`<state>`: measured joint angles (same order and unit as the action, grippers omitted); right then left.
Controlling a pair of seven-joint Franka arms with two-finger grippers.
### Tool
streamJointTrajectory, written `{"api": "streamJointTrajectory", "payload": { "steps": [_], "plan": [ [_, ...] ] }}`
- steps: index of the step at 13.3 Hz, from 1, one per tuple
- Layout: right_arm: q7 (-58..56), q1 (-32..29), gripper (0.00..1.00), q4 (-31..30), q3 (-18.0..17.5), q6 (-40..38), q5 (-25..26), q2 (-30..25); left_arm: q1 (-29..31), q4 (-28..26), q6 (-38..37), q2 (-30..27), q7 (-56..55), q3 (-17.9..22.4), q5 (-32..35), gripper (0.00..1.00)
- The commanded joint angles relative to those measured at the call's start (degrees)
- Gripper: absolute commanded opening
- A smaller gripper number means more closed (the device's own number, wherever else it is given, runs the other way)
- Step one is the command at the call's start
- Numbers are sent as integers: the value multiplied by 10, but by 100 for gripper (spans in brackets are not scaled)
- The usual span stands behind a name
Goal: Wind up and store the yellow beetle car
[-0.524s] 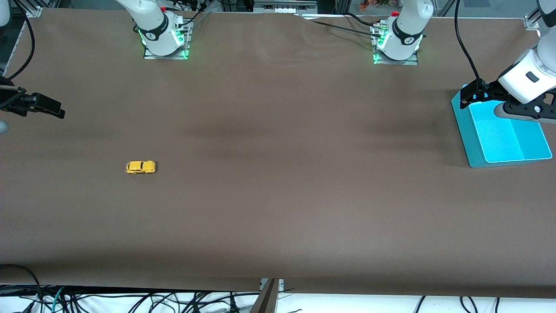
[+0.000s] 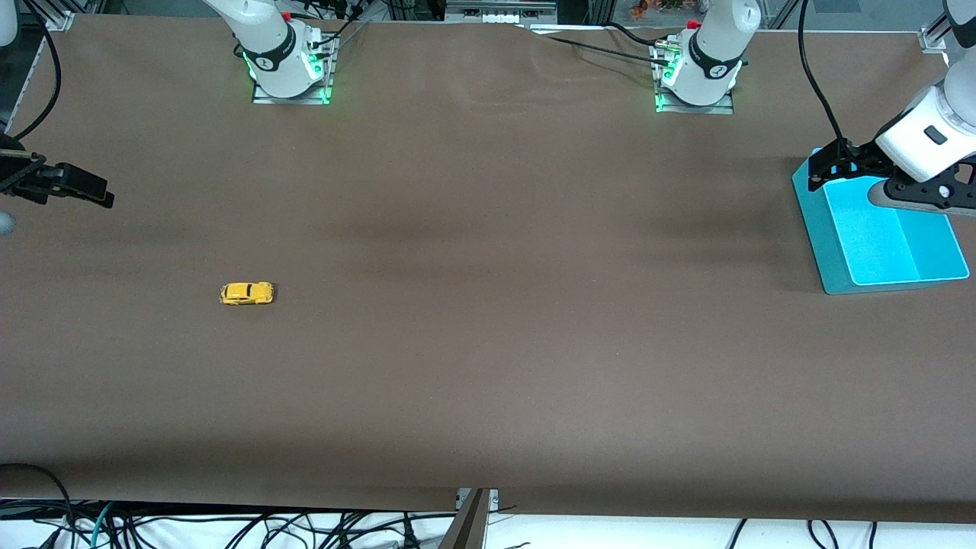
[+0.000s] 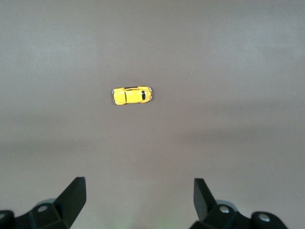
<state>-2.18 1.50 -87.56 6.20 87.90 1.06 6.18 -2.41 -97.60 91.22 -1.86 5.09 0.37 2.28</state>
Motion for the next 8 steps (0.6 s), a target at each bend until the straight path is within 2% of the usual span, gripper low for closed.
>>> {"api": "streamJointTrajectory", "payload": {
  "steps": [1, 8],
  "plan": [
    [4, -3, 100, -1, -3, 2, 0, -4, 6, 10, 0, 3, 3, -4, -11, 100],
    [4, -4, 100, -1, -2, 2, -5, -2, 7, 10, -1, 3, 3, -4, -11, 100]
  ]
}}
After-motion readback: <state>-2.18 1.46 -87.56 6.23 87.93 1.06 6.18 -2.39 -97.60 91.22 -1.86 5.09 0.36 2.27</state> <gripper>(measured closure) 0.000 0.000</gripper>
